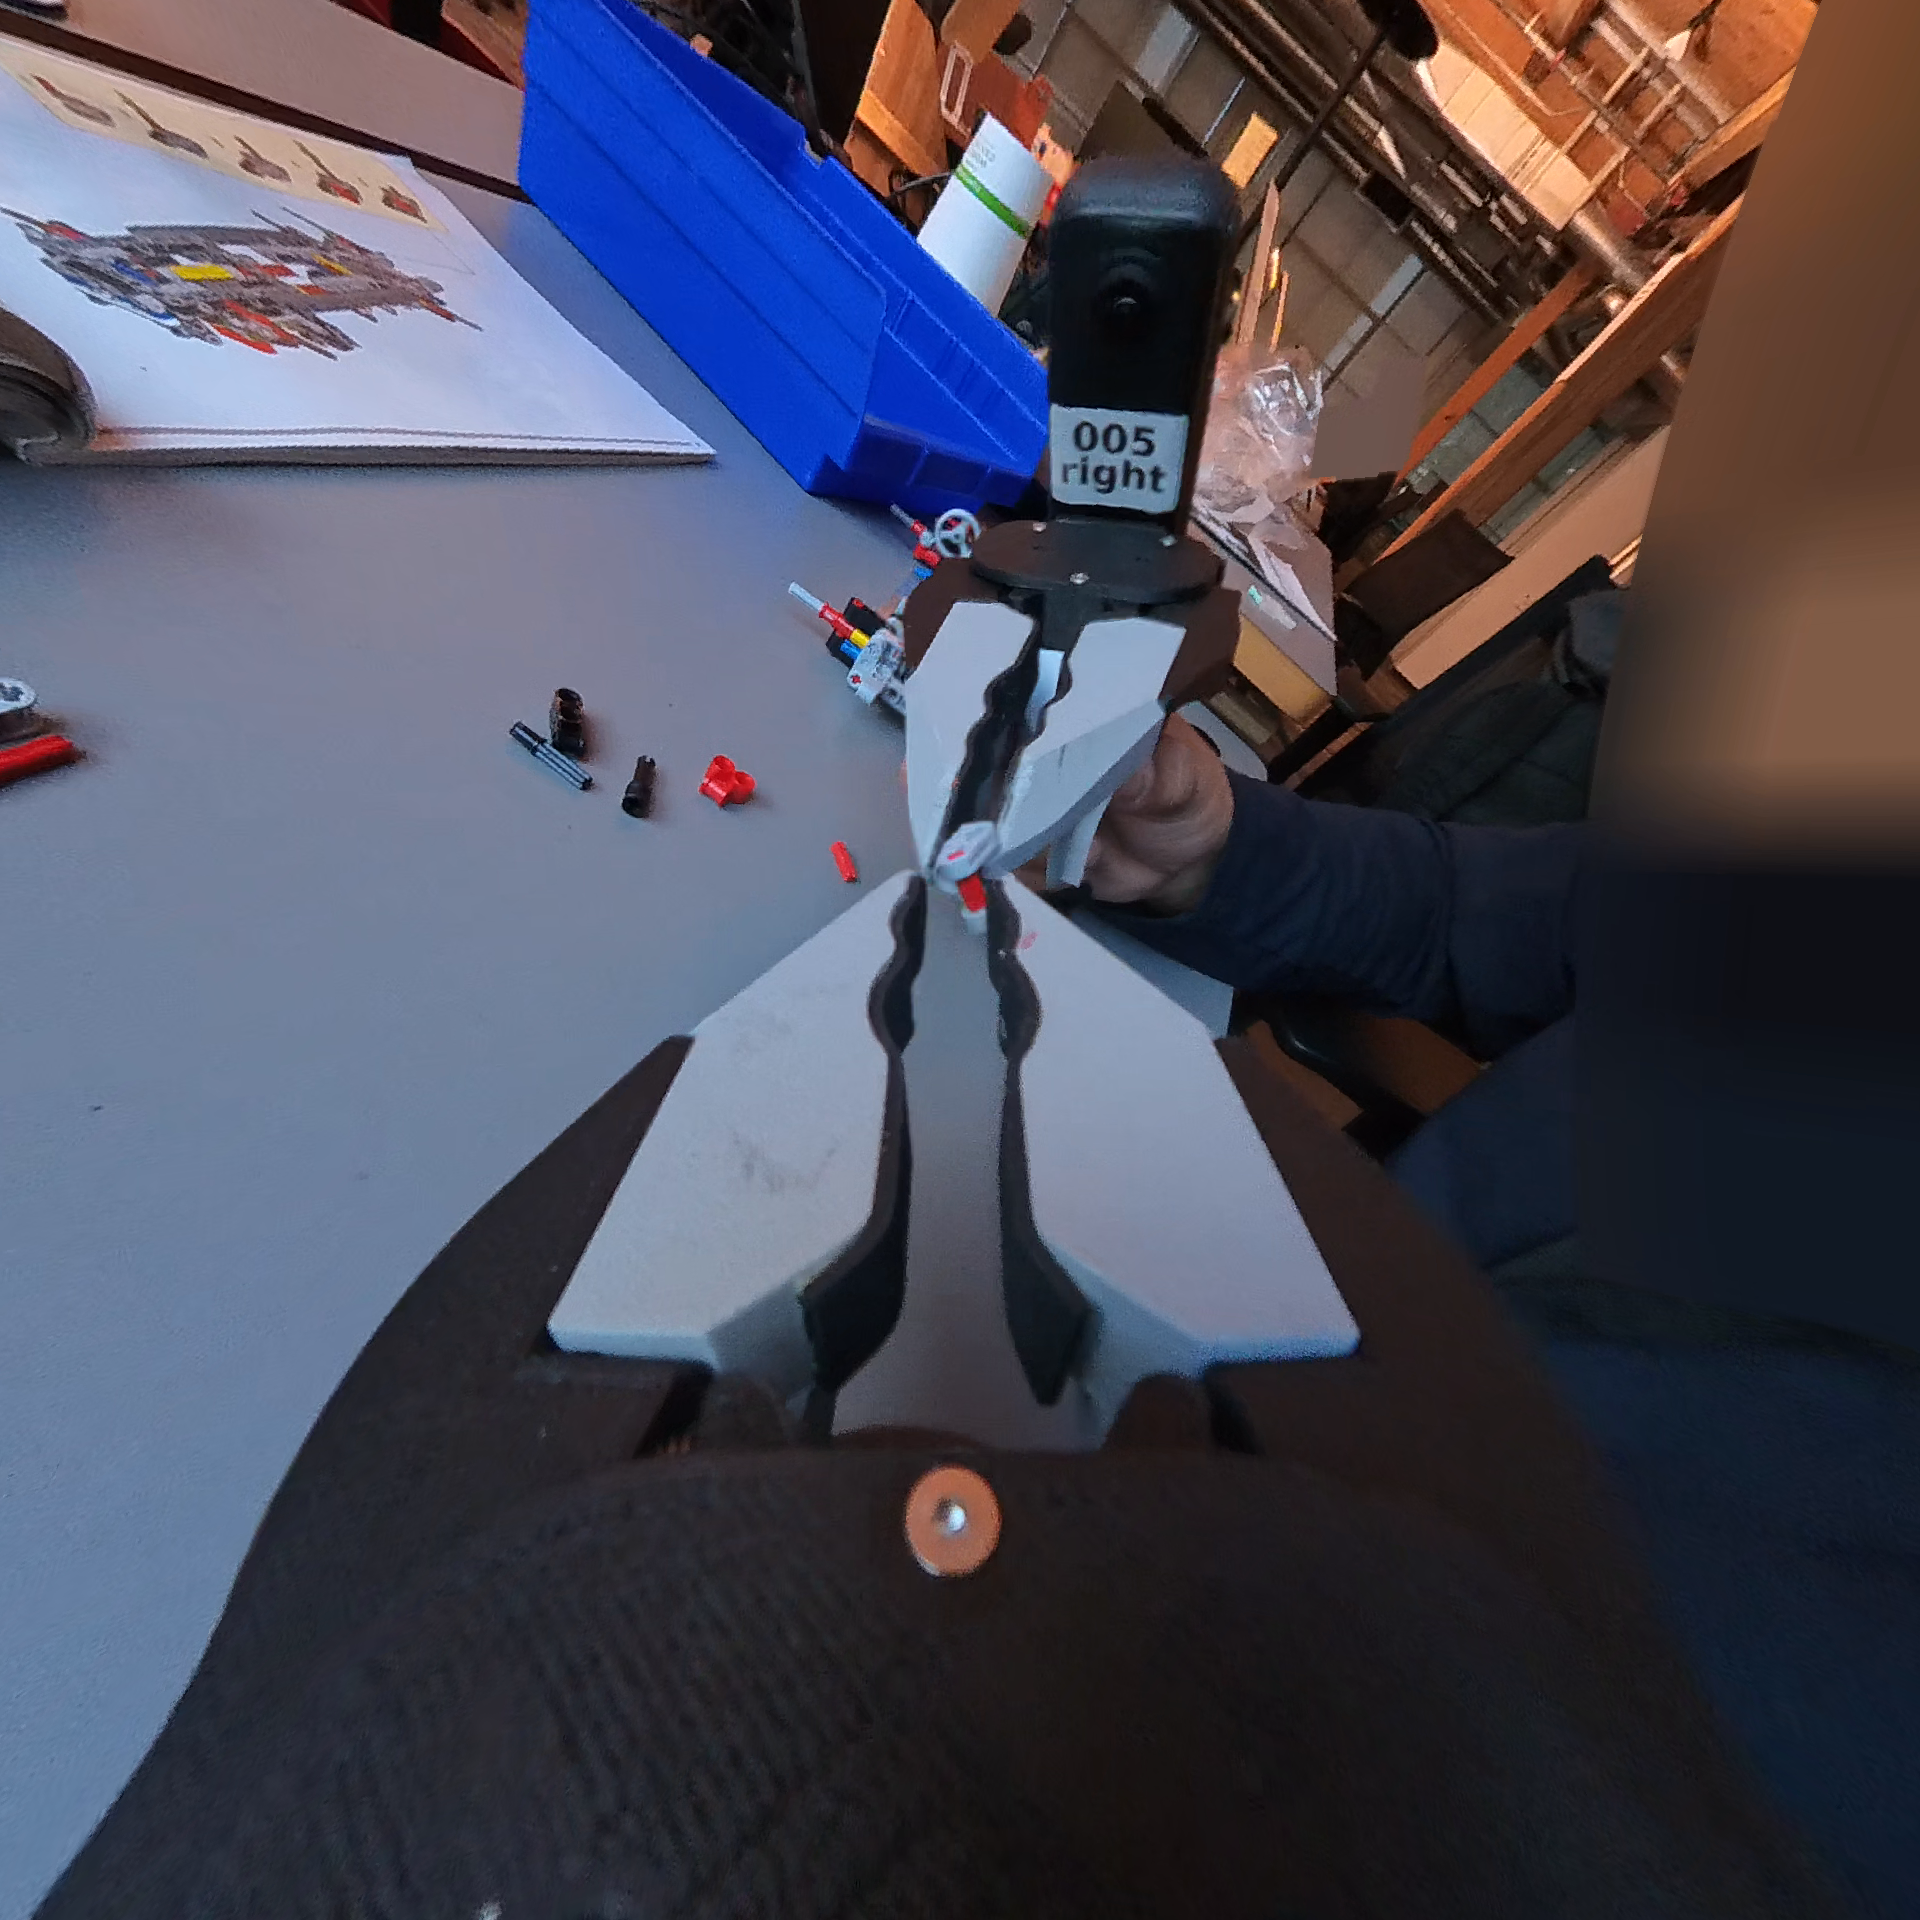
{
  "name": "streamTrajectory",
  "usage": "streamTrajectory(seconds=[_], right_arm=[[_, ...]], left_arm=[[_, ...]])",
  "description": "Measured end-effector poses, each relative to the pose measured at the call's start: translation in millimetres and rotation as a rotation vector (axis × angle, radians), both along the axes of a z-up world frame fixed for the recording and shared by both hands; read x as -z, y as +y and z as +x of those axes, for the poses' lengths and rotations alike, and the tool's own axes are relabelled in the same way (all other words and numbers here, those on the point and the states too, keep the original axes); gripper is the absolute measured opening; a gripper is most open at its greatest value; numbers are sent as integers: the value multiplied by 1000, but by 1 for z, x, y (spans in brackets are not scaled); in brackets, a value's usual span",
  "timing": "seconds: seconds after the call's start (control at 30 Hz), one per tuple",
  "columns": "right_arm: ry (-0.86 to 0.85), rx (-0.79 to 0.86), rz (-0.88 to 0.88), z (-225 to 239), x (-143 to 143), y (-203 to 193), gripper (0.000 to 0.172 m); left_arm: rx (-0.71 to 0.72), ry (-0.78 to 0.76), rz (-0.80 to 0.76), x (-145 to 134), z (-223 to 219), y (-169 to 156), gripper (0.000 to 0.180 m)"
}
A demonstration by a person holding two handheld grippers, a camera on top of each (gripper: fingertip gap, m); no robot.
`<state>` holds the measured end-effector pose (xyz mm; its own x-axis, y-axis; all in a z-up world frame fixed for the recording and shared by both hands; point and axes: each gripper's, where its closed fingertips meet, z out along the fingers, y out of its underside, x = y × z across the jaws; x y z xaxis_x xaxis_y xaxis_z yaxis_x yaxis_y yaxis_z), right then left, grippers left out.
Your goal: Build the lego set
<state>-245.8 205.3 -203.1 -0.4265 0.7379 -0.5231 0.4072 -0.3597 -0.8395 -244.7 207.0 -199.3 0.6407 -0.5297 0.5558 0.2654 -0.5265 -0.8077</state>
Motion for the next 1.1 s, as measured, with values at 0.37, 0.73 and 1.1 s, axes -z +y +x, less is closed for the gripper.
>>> streamTrajectory(seconds=[0.37, 0.73, 1.1], right_arm=[[31, 61, 115, -3, 3, 7, 4], [31, 78, 97, -1, 0, 8, 4], [50, 92, 125, -1, -3, 7, 4]], left_arm=[[-4, -48, -24, 7, 2, 1, 0], [20, -204, -32, 0, 5, 1, 5], [-10, -241, -36, 0, 3, 4, 5]])
